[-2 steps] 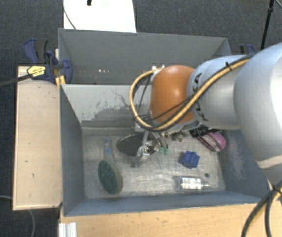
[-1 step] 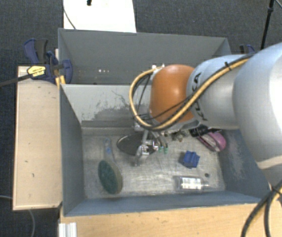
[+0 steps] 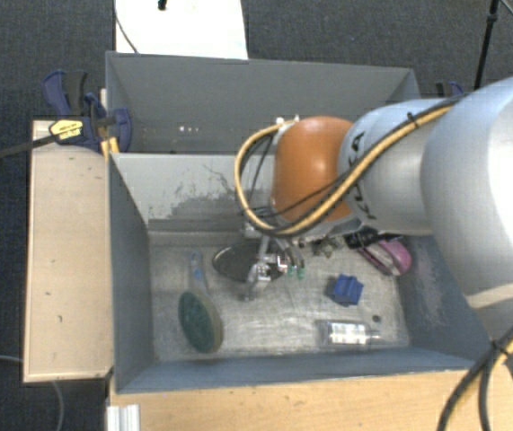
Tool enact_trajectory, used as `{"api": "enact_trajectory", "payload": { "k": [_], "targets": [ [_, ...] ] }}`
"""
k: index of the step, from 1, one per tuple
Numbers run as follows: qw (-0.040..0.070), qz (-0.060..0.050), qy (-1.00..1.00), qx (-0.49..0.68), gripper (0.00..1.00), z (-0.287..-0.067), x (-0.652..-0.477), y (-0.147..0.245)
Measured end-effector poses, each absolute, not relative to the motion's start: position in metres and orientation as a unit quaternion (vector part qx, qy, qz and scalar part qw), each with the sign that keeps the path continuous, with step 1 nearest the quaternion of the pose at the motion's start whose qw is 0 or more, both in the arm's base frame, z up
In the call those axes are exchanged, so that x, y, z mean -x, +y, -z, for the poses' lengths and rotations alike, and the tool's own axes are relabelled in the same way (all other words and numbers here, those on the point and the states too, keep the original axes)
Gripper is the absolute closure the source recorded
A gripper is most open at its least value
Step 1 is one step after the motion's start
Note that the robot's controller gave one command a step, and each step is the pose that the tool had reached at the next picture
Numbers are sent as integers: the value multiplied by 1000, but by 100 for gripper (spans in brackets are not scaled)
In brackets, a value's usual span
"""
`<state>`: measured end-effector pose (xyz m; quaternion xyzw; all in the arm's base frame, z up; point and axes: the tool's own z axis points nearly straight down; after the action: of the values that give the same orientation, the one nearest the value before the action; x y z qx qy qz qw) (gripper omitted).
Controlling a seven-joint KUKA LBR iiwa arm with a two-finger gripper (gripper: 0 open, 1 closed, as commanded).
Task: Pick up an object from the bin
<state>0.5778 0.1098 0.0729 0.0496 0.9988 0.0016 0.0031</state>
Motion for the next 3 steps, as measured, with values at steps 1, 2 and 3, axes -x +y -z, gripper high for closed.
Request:
{"api": "enact_trajectory", "payload": {
  "k": [1, 2, 3],
  "targets": [
    [3, -2, 999, -53, 0, -73, -578, 110],
    [5, -2, 998, -57, 0, -74, -579, 111],
    [7, -3, 998, -58, 100, -77, -581, 111]
  ]
}}
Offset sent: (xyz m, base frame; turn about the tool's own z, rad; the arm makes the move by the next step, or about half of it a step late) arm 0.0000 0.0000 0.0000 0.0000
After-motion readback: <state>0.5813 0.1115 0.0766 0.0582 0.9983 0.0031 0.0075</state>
